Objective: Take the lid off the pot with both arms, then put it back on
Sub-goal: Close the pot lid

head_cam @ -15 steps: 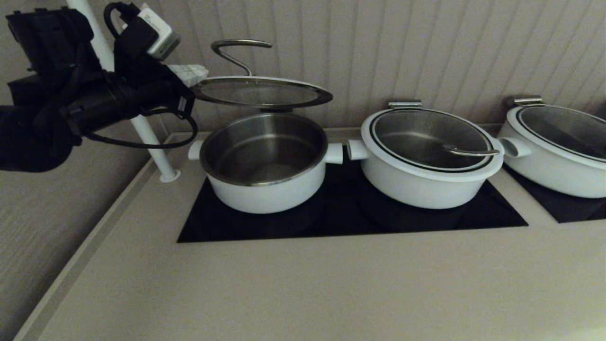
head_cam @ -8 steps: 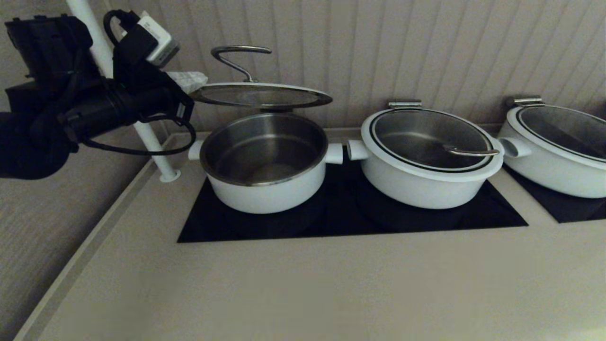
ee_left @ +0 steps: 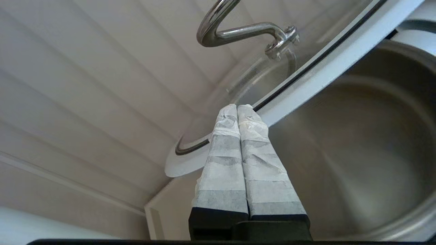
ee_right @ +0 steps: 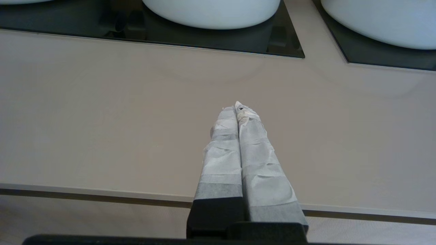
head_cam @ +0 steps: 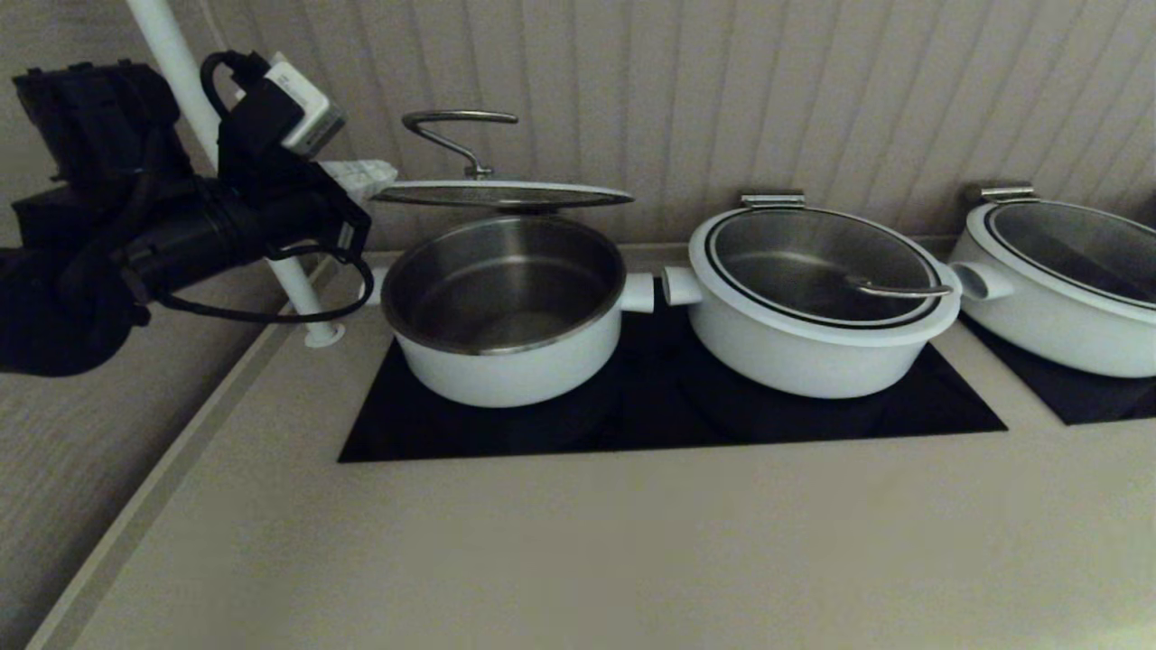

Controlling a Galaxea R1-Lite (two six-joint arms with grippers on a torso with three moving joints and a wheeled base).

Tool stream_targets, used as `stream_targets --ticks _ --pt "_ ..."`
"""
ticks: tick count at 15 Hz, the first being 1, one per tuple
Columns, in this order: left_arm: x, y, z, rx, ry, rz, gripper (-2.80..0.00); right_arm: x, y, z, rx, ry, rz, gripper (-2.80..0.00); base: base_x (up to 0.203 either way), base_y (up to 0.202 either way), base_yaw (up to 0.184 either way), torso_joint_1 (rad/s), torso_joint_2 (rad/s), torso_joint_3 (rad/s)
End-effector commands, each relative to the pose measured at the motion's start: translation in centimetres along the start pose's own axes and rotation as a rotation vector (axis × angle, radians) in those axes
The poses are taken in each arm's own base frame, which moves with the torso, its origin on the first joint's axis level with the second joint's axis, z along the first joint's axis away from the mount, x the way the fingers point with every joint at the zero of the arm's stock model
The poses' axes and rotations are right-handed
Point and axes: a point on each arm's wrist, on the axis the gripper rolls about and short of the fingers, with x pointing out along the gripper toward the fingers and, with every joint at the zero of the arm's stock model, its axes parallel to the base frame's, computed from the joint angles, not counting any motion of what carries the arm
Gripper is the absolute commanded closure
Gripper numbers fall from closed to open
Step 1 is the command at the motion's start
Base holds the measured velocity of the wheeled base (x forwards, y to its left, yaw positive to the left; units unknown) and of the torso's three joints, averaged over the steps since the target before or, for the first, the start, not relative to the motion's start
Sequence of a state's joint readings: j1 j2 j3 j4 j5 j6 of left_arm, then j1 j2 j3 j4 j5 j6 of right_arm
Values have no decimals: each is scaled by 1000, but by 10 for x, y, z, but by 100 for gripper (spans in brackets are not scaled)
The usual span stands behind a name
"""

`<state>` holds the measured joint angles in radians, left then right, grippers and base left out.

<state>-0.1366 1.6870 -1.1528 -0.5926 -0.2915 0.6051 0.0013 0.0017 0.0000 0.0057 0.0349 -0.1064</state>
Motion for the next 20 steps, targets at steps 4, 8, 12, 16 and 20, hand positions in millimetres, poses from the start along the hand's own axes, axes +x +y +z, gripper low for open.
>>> stream_targets --ticks 4,8,12,16,20 --pt "-4 -6 -6 -5 19 -15 0 0 0 0 -1 2 1 0 0 0 0 0 0 0" --pt "-7 -13 -15 -5 16 -13 0 0 0 0 -1 2 1 0 0 0 0 0 0 0" --pt "-10 -20 -23 -14 39 -27 0 0 0 0 -1 2 1 0 0 0 0 0 0 0" --pt "-12 -24 -29 -17 44 -30 0 0 0 0 -1 2 1 0 0 0 0 0 0 0" --pt "-16 -32 -38 -22 57 -39 0 0 0 0 -1 2 1 0 0 0 0 0 0 0"
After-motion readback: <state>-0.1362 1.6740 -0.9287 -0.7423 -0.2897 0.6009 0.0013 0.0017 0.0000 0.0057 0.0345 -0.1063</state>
